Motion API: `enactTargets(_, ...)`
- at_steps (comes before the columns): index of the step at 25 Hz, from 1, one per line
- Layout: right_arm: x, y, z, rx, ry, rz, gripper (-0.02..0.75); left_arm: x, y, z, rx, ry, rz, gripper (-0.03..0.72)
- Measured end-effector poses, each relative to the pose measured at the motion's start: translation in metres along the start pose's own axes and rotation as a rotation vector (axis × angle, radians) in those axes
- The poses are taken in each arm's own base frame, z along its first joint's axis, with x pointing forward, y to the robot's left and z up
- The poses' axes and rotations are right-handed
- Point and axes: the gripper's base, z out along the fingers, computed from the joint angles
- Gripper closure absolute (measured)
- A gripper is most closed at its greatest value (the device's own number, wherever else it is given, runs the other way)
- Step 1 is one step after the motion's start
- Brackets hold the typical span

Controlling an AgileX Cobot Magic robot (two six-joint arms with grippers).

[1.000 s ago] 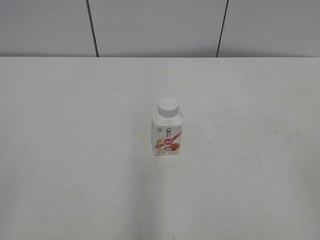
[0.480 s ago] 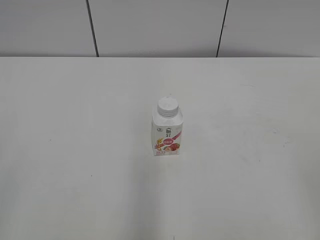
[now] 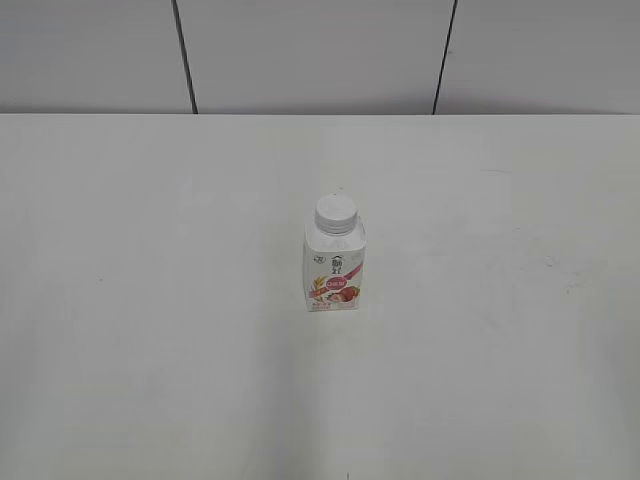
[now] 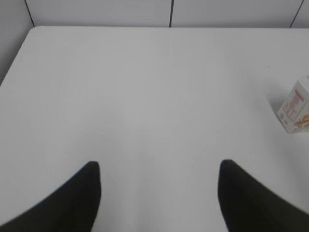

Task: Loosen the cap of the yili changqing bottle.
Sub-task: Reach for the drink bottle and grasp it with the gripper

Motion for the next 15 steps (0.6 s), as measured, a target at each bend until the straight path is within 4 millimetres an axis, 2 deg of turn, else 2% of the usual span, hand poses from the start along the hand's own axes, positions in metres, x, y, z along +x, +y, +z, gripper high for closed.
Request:
enactTargets(4,0.000,0.000,0.000,0.000,0.000,0.000,0.151,-0.015,0.000,-0.004,-0.001,-0.147,0.001,0.217)
enactTargets(10,0.000,0.000,0.000,0.000,0.000,0.000,0.151,-0.045,0.000,-0.010,-0.001,-0.518,0.000,0.217)
enactTargets(15,0.000,0.000,0.000,0.000,0.000,0.000,0.151,-0.054,0.001,0.016,-0.002,-0.658,-0.001,0.217)
